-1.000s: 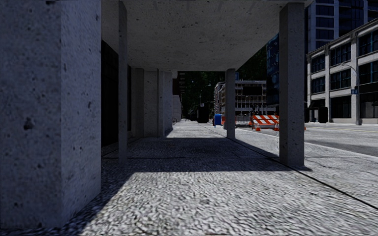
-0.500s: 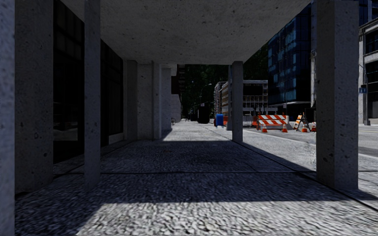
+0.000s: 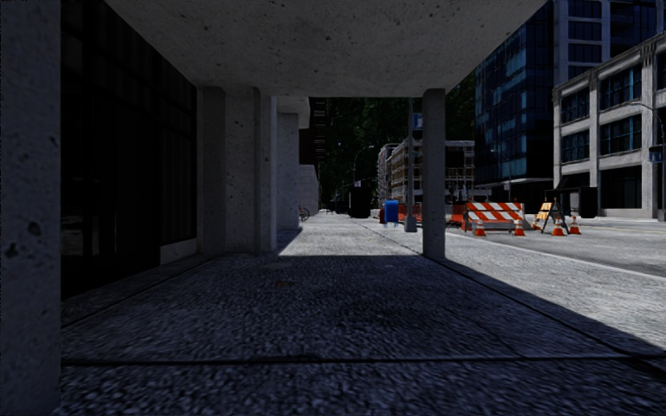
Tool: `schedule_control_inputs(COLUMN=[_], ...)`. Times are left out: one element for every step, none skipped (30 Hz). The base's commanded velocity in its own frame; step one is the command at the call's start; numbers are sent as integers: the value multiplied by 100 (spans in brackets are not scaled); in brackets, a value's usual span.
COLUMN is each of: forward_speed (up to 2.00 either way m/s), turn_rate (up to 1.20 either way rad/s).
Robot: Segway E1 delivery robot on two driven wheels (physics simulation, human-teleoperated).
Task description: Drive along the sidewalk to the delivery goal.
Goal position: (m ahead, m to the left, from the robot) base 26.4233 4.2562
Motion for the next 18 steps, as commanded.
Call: schedule_control_inputs(forward_speed=[200,200,200,200,200,200,200,200,200,200,200,200,200,200,200,200,200,200], turn_rate=[0,0,0,0,0,0,0,0,0,0,0,0,0,0,0,0,0,0])
